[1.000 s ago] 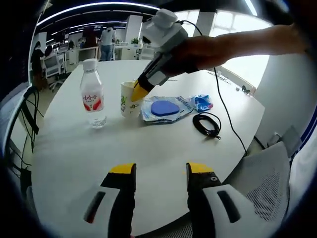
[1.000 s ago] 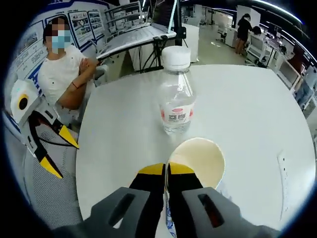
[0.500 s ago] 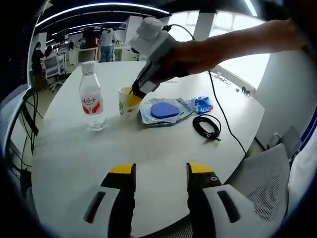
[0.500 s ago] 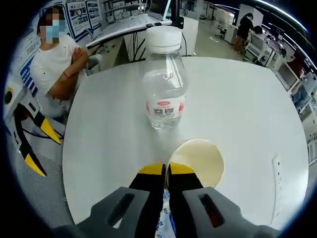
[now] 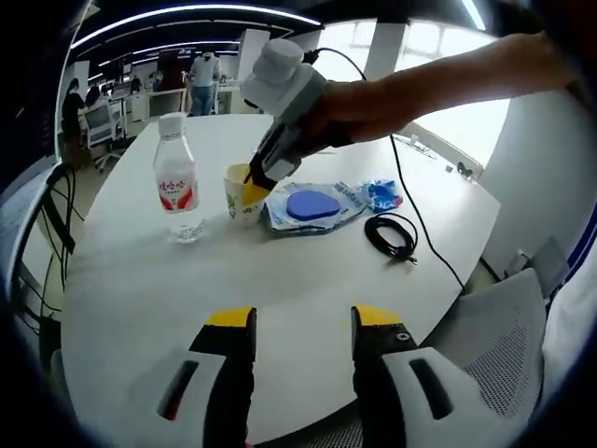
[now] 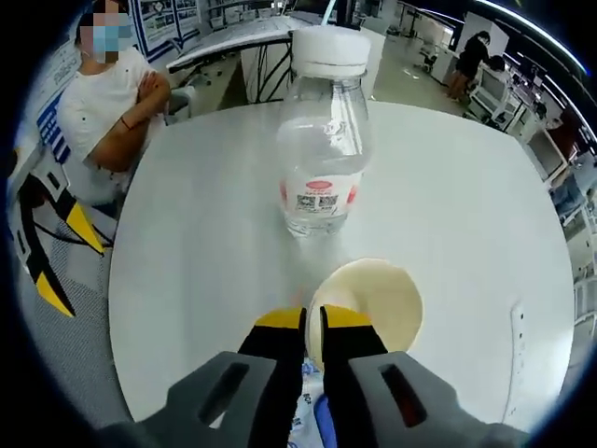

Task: Arrange the tabletop items into an orderly group along one side of the table until the central work area is clear of visible clutter.

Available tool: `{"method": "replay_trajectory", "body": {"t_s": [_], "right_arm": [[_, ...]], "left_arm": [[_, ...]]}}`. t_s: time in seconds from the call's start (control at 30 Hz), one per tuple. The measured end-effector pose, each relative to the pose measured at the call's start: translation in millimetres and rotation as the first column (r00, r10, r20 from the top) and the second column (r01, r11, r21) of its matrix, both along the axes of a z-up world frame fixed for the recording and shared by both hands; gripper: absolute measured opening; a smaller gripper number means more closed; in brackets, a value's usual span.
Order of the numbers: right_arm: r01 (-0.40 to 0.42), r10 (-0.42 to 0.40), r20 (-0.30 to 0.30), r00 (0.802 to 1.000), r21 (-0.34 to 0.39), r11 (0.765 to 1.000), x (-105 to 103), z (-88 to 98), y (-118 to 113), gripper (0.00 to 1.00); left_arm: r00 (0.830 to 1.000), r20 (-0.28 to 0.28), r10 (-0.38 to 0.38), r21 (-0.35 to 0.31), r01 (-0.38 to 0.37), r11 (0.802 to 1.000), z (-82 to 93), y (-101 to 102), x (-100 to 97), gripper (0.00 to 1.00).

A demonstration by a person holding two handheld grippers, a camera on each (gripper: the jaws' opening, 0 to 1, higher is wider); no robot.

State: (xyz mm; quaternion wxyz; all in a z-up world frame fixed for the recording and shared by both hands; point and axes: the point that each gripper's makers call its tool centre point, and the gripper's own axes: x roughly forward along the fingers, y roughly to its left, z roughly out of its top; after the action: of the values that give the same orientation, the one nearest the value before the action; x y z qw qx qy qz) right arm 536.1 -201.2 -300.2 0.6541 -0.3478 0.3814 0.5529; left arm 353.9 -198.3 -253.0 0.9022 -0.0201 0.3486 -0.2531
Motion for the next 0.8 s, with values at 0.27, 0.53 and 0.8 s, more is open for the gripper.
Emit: {"method": "replay_trajectory", "body": {"t_s": [0.27, 0.53, 0.8], "right_arm": [[0.019, -0.019, 0.006, 1.0, 0.008, 1.0, 6, -1.1, -3, 0.06], [0.022, -0.022, 0.012, 1.0, 0.025, 0.999, -7, 14.0, -7, 0.08], [0.03, -0.03, 0.005, 1.0, 0.053, 0.998, -3, 21.9, -10, 0.09]], "left_arm": [[1.0, 0.004, -0.006, 0.0, 0.006, 1.0, -0.1, -1, 2.4, 0.4], [1.0, 0.007, -0.016, 0.002, 0.016, 1.0, 3.8, -4, 4.5, 0.4], [1.0, 0.006, -0.024, 0.004, 0.024, 1.0, 5.3, -7, 5.0, 0.4]]}}
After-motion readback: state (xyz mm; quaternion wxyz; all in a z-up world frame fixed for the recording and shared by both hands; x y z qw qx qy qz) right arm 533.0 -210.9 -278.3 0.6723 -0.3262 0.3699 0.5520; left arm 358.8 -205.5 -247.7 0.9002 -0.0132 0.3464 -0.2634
